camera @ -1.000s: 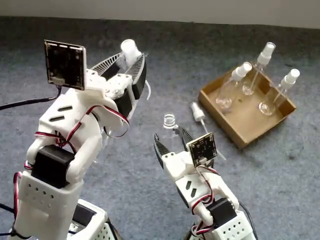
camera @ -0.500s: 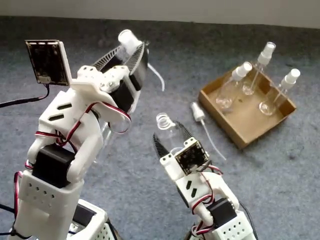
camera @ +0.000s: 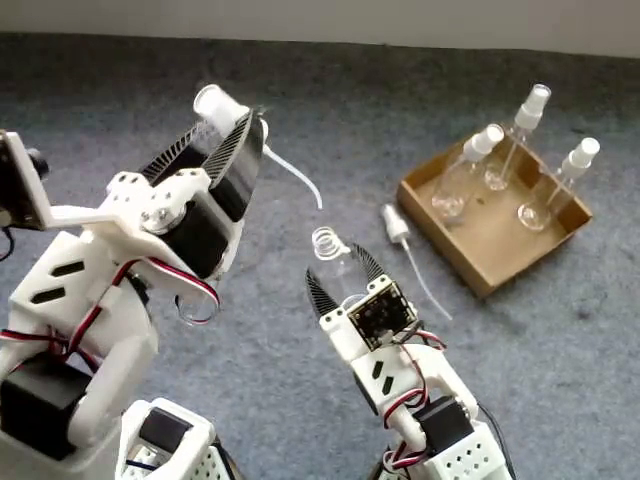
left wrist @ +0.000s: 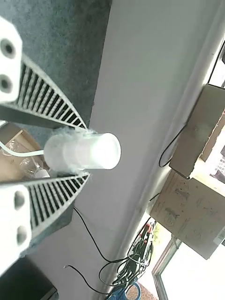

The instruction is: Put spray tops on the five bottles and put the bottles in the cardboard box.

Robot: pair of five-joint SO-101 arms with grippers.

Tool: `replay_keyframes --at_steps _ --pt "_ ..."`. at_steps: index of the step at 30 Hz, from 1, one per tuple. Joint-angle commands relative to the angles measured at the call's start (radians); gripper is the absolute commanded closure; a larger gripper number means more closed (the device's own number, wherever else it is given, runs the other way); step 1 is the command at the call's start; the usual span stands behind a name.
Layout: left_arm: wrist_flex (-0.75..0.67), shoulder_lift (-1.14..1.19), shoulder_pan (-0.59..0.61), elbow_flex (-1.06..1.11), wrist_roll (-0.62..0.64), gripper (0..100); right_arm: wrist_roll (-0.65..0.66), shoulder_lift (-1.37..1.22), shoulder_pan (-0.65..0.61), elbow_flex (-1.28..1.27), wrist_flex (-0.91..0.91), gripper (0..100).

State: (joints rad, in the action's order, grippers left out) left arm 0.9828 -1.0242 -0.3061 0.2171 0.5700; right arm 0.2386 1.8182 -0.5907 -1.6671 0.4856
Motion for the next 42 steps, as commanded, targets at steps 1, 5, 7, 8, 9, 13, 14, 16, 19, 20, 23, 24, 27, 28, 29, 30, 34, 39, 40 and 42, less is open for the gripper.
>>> replay_keyframes --at_steps 1,5,7,8,9,13,14,16,19,20,23,24,27,28,29,30,34,39,40,42 --pt "0.006 -0.041 -0.019 0.025 0.012 100 0.009 0.022 0.005 -0.108 0.005 89.9" --pt "0.000 -0.076 -0.019 0.125 0.012 100 0.009 0.022 0.004 -0.108 0.038 89.9" --pt "-0.023 -0.091 -0.019 0.170 0.014 100 0.009 0.022 0.004 -0.108 0.041 89.9" --pt "-0.038 -0.101 -0.019 0.191 0.014 100 0.009 0.022 0.004 -0.108 0.041 89.9" --pt "-0.052 -0.111 -0.019 0.213 0.014 100 0.009 0.022 0.004 -0.108 0.041 89.9" --pt "-0.084 -0.150 -0.024 0.280 0.055 100 0.009 0.022 0.004 -0.108 0.041 89.9" --pt "-0.084 -0.154 -0.025 0.291 0.072 100 0.009 0.022 0.004 -0.108 0.041 89.9" --pt "-0.084 -0.162 -0.030 0.302 0.086 100 0.009 0.022 0.004 -0.108 0.041 89.9" --pt "-0.084 -0.159 -0.028 0.300 0.087 100 0.009 0.022 0.005 -0.108 0.041 89.9" --pt "-0.084 -0.159 -0.028 0.300 0.087 100 0.009 0.022 0.005 -0.108 0.041 89.9" --pt "-0.080 -0.154 -0.028 0.302 0.087 100 0.009 0.022 0.005 -0.108 0.041 89.9" --pt "-0.080 -0.154 -0.027 0.302 0.087 100 0.009 0.022 0.005 -0.108 0.041 89.9" --pt "-0.075 -0.153 -0.027 0.312 0.087 100 0.009 0.022 0.005 -0.108 0.041 89.9" --pt "-0.075 -0.153 -0.028 0.331 0.087 100 0.009 0.022 0.005 -0.108 0.041 89.9" --pt "-0.077 -0.153 -0.028 0.348 0.087 100 0.009 0.022 0.005 -0.108 0.041 89.9" --pt "-0.077 -0.153 -0.028 0.372 0.086 100 0.009 0.022 0.005 -0.108 0.042 89.9" --pt "-0.109 -0.153 -0.030 0.512 0.083 100 0.009 0.022 0.005 -0.108 0.044 89.9" --pt "-0.262 -0.156 -0.033 0.657 0.084 100 0.011 0.022 0.005 -0.108 0.045 89.9" --pt "-0.287 -0.159 -0.042 0.685 0.084 100 0.012 0.022 0.005 -0.108 0.045 89.9" --pt "-0.318 -0.162 -0.081 0.731 0.084 100 0.012 0.022 0.005 -0.108 0.045 89.9"
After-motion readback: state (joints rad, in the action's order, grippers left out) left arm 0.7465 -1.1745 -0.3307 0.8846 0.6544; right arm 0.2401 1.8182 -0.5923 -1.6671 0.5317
